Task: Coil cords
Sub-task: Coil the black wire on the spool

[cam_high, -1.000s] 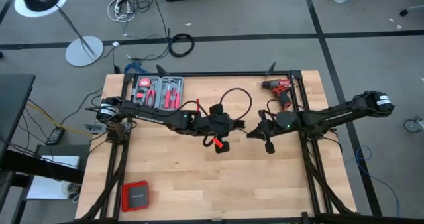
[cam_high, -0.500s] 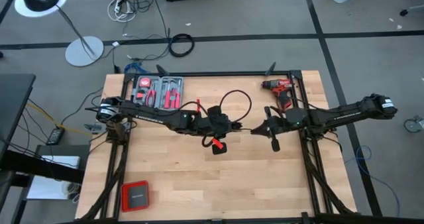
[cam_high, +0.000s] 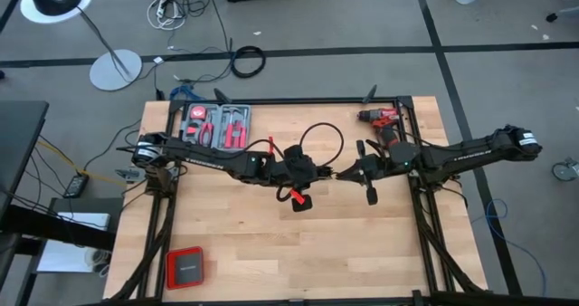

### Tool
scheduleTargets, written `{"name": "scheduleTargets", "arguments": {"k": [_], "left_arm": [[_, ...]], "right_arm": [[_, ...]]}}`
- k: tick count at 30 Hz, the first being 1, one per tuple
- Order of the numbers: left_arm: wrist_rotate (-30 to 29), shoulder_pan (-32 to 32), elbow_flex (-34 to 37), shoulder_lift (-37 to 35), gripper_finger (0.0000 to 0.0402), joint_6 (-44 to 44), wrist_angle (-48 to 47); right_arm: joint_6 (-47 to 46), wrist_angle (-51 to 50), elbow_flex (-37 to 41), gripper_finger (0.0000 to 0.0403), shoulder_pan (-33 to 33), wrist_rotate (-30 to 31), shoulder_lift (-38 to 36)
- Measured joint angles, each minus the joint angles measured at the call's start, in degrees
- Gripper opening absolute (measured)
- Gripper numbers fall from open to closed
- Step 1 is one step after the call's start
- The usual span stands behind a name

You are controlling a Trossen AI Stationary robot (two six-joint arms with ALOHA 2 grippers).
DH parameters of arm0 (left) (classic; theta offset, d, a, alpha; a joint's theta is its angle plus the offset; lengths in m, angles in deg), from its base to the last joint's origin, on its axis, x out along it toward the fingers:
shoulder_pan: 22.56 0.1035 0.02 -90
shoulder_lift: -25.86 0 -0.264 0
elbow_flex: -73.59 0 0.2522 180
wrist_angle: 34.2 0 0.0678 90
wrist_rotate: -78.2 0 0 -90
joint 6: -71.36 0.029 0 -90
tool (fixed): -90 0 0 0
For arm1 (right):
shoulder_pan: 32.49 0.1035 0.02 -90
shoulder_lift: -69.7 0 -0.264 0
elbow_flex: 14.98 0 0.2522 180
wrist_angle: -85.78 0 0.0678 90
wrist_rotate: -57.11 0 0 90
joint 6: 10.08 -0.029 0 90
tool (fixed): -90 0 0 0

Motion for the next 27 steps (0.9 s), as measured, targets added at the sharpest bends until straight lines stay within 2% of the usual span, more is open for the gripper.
{"name": "scheduleTargets", "arguments": {"k": [3, 11, 21, 27], "left_arm": [[-1.6, -0.1, 0.1, 0.5, 0.0006, 0.2, 0.0], [-9.1, -0.1, 0.1, 1.7, 0.0006, 2.6, 3.6], [-9.7, -0.1, 0.2, 2.2, 0.0007, 8.7, 12.1], [-8.9, -0.1, 0.2, 2.3, 0.0007, 9.0, 13.8]], "right_arm": [[-1.2, -1.7, -1.9, 0.0004, 0.0, -0.9, 2.1], [-4.4, -1.2, -4.9, 0.0004, 0.0, 2.5, 4.0], [-5.3, 5.3, -4.9, 0.0006, 0.5, 2.8, 6.2], [-4.0, 5.6, -4.9, 0.0017, 0.9, 2.0, 7.1]]}}
